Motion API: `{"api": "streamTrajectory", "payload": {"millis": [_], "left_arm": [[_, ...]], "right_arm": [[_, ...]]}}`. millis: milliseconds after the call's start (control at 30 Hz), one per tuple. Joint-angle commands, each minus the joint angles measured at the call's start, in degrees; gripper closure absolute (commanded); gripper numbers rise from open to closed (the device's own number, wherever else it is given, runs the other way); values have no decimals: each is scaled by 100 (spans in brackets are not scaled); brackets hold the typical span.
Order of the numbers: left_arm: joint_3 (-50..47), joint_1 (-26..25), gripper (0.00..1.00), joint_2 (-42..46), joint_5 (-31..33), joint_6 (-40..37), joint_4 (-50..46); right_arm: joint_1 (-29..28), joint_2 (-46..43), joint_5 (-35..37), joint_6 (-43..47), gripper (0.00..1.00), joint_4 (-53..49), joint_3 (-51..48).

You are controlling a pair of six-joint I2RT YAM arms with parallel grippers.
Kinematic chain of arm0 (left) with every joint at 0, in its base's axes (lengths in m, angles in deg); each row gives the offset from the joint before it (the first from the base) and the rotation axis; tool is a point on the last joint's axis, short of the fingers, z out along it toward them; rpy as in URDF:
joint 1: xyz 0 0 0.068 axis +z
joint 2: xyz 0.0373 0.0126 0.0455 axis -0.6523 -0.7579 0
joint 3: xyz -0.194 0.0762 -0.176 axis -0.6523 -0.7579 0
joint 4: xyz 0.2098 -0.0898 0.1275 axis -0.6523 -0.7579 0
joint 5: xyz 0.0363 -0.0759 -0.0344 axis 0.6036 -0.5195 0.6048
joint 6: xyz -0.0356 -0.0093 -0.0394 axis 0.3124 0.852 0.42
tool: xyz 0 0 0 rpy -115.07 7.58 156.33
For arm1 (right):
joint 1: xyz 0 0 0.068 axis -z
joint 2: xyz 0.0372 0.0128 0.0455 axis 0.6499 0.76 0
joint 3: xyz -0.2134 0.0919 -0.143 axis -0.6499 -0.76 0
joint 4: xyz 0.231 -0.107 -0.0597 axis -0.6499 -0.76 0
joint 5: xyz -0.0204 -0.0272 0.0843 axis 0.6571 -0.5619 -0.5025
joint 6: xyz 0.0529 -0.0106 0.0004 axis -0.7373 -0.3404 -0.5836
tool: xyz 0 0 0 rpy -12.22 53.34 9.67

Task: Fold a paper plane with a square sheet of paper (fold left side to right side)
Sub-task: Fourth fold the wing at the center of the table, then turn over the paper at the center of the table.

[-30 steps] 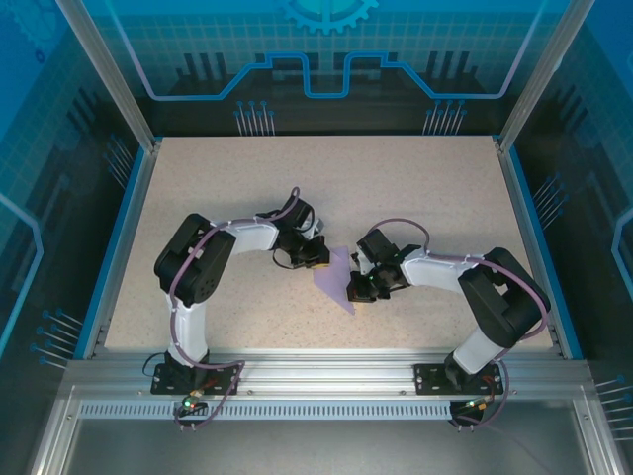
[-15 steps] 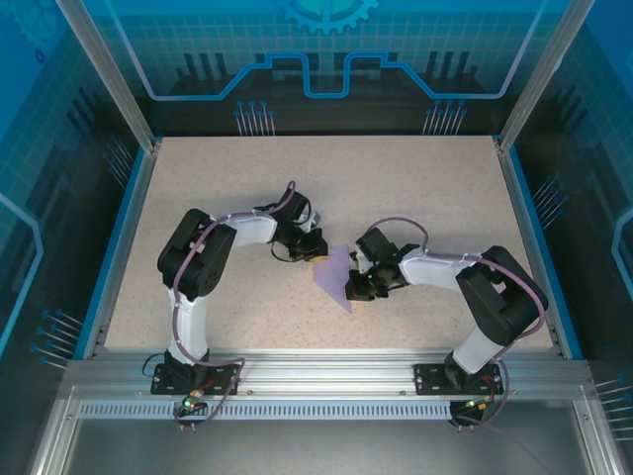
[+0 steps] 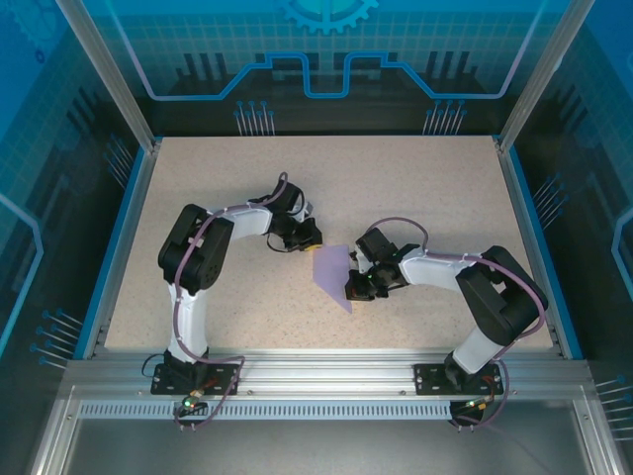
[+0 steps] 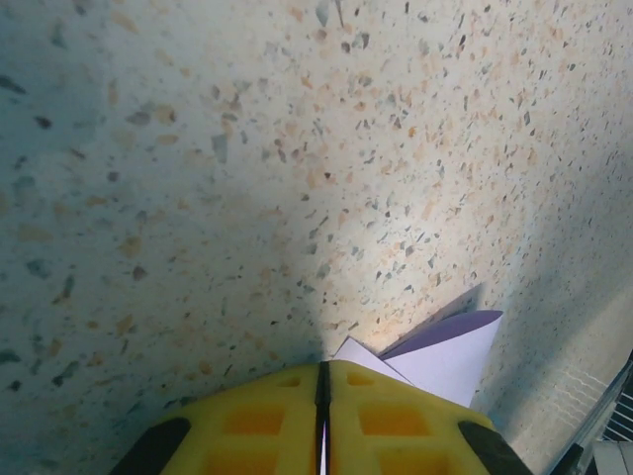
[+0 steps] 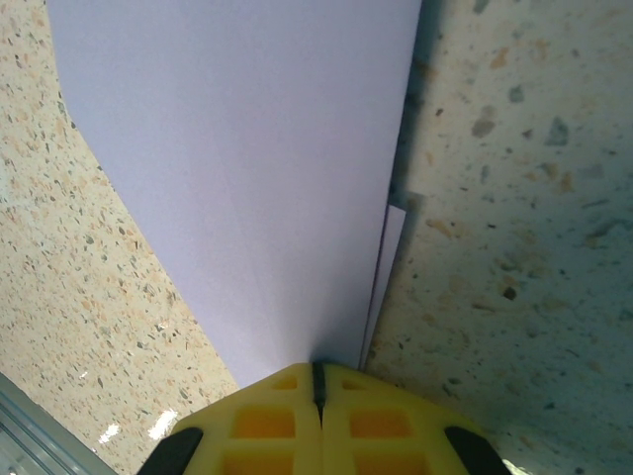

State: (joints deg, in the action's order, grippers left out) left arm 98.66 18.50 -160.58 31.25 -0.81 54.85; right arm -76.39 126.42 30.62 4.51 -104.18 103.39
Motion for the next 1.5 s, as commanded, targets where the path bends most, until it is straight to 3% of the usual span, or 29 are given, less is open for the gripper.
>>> {"api": "streamTrajectory", "payload": {"millis": [0,267,467,667,800,933,1233,1467], "left_arm": [[139,365,88,-264,872,-98,98],[144,457,82,249,872,-284,-142],[-369,534,65,1290,934,-303,-192],[-1487,500,53,2521,643,133,238],[-2092,314,48,2871,328,469,557],[-2335,-64,47,2816,258,682,860],[-1965,-628,47,1960,291,888,1147],[-1734,-764,47,1524,232,1002,1284]], "right_arm": [[-150,465,489,122,100,-1142,-410],[-152,342,408,39,100,-868,-297],[-152,-99,313,-33,99,-276,-192],[-150,-807,690,225,81,-70,108],[-91,-1301,1063,517,66,-83,206],[1,-1879,1457,608,53,10,66],[96,-3483,1106,104,30,938,-1010],[96,-4547,969,-70,23,774,-1523]]}}
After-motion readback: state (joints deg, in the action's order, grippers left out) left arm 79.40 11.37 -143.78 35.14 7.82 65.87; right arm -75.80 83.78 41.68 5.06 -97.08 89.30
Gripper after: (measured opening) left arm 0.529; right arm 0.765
